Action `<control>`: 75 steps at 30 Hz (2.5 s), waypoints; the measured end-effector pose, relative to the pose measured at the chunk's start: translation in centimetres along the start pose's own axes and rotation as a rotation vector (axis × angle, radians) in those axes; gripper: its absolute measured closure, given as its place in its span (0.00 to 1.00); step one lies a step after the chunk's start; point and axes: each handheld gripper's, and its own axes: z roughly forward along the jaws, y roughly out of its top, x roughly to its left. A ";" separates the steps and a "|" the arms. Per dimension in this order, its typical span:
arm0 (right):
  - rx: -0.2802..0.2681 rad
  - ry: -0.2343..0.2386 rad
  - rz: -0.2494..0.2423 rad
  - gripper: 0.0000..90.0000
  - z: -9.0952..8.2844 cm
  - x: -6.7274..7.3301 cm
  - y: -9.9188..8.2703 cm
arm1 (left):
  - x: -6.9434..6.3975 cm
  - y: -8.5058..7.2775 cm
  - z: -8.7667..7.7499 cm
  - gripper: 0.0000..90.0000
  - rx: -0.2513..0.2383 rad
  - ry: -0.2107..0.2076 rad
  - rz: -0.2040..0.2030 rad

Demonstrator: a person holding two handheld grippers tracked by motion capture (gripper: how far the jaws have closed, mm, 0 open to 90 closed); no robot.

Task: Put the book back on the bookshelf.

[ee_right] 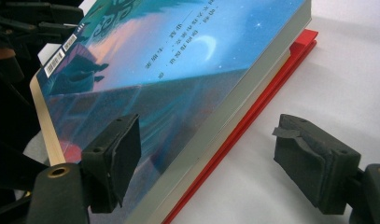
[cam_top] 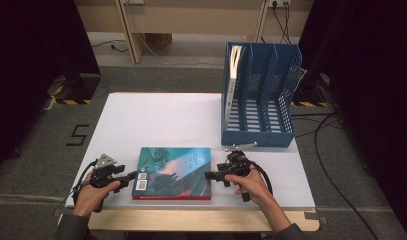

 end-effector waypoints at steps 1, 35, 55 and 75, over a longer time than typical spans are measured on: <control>-0.001 0.004 0.007 0.26 0.1 -0.1 0.0 | -0.2 0.0 0.0 0.52 -0.001 -0.001 0.002; -0.059 0.059 0.047 0.40 0.4 -1.2 1.1 | -2.0 0.7 1.9 0.23 0.011 -0.036 0.010; 0.006 0.031 -0.156 0.66 -1.3 2.3 8.4 | -2.7 1.2 2.7 0.26 -0.007 -0.052 0.038; -0.035 0.050 -0.278 0.82 -3.9 5.4 11.3 | 1.8 0.7 1.7 0.17 -0.082 0.016 -0.051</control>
